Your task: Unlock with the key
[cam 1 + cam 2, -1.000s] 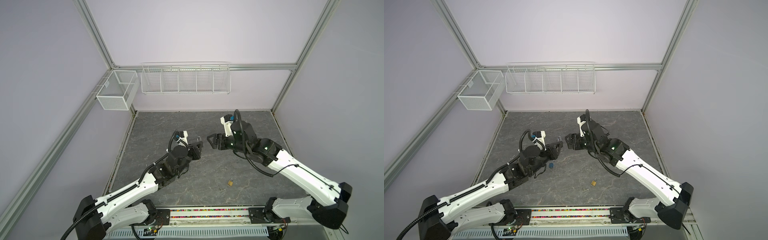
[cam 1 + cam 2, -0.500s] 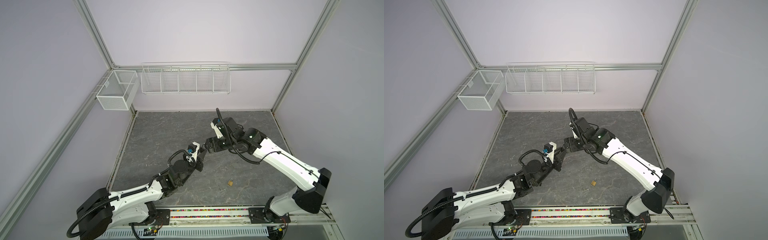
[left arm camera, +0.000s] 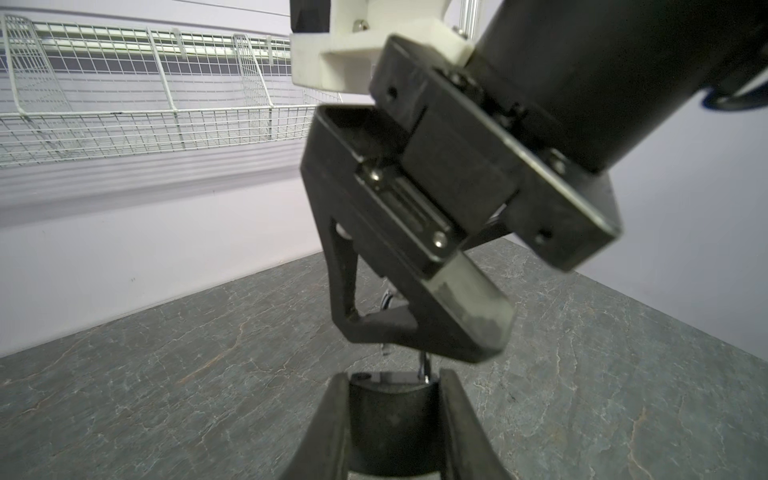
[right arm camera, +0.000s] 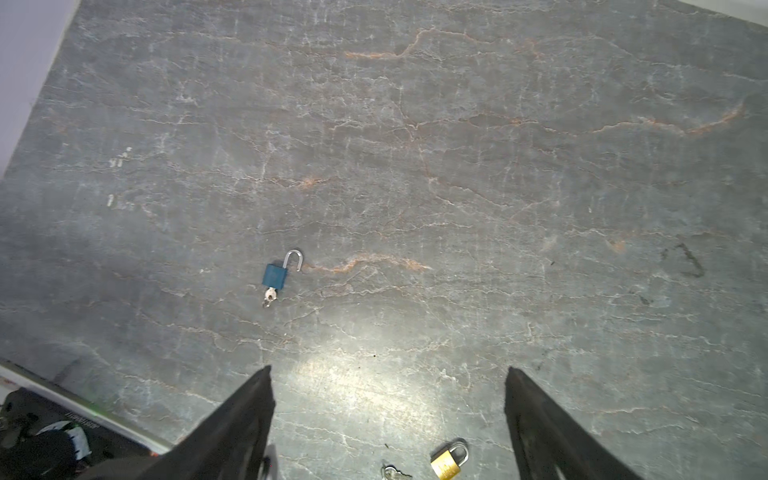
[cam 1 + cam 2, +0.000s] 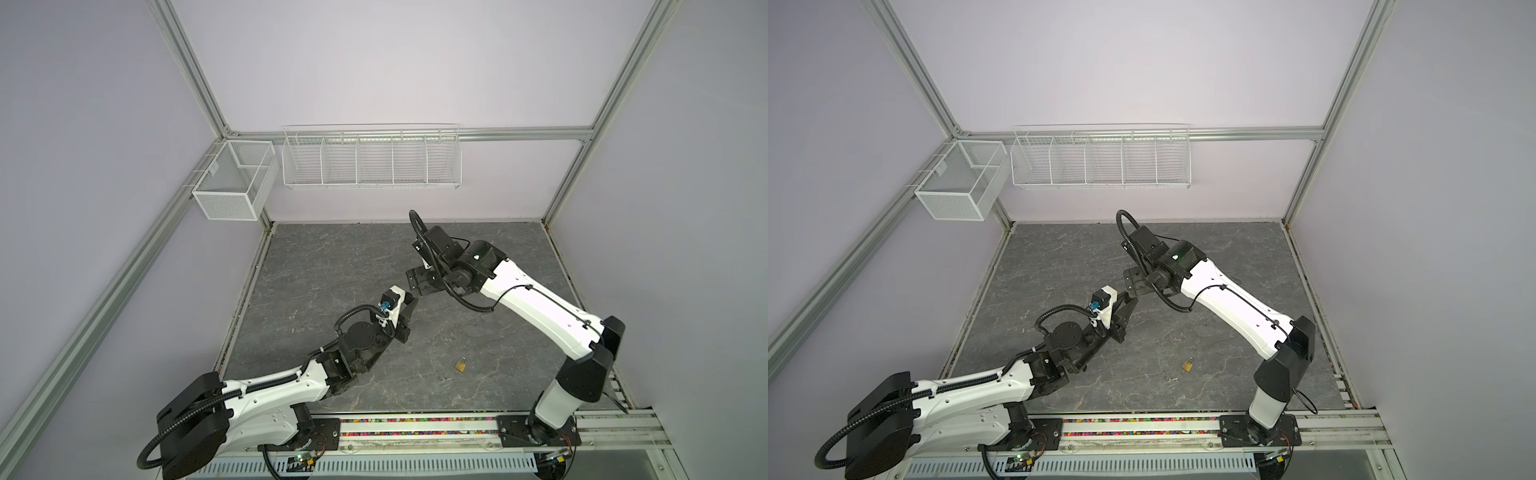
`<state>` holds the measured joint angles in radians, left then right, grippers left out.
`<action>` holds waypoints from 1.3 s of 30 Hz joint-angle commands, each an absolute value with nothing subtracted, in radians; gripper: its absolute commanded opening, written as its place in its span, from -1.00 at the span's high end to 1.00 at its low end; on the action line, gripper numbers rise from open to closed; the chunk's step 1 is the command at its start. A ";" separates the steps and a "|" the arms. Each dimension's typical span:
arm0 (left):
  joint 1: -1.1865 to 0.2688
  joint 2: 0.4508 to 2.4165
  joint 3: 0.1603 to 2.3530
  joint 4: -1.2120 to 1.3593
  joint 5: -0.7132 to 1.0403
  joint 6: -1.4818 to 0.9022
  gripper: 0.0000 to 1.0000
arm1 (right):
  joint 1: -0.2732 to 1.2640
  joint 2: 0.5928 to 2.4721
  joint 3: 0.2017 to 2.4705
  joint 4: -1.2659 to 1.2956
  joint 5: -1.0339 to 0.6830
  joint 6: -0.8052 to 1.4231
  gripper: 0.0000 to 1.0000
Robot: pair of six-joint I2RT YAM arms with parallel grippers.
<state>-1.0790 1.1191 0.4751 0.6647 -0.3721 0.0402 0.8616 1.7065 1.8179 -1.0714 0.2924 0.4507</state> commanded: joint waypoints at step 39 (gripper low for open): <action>-1.085 1.132 0.449 0.786 -0.381 0.123 1.00 | 0.815 1.501 1.712 -1.041 0.067 0.280 -0.85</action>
<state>-1.0821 1.1244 0.4225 0.7506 -0.3706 0.1177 0.8070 1.4940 1.7393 -1.0771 0.1028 0.2989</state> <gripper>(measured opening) 0.279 0.927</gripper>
